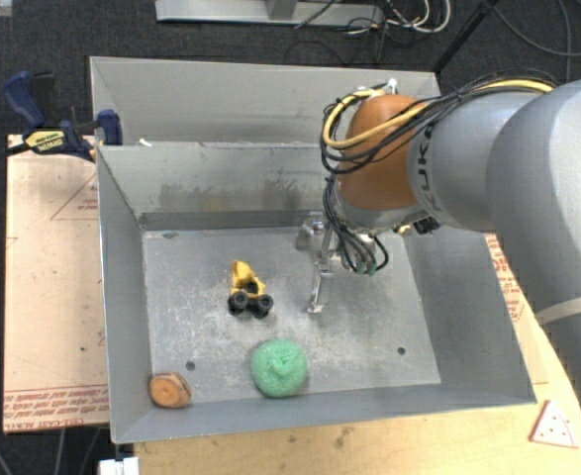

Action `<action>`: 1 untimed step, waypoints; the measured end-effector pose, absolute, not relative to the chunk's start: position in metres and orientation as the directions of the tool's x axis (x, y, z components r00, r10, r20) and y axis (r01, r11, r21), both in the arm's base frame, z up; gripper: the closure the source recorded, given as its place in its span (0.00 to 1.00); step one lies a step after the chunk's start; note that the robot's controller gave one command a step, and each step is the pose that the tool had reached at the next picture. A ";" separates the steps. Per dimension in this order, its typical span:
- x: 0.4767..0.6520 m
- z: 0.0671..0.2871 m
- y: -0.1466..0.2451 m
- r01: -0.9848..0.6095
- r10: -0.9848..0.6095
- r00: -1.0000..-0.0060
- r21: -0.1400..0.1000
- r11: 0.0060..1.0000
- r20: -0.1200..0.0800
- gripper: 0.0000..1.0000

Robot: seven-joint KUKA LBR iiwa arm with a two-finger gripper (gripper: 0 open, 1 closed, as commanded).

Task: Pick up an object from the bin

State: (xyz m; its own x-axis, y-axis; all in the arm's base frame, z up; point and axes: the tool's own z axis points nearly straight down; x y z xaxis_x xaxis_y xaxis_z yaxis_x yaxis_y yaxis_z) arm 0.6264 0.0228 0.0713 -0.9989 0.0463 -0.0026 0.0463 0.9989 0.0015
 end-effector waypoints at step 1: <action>0.613 0.071 0.035 -0.001 -0.001 -1.000 0.002 1.000 -0.002 0.00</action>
Offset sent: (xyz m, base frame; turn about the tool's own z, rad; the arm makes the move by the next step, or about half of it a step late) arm -0.0717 0.0784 -0.0013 -0.0100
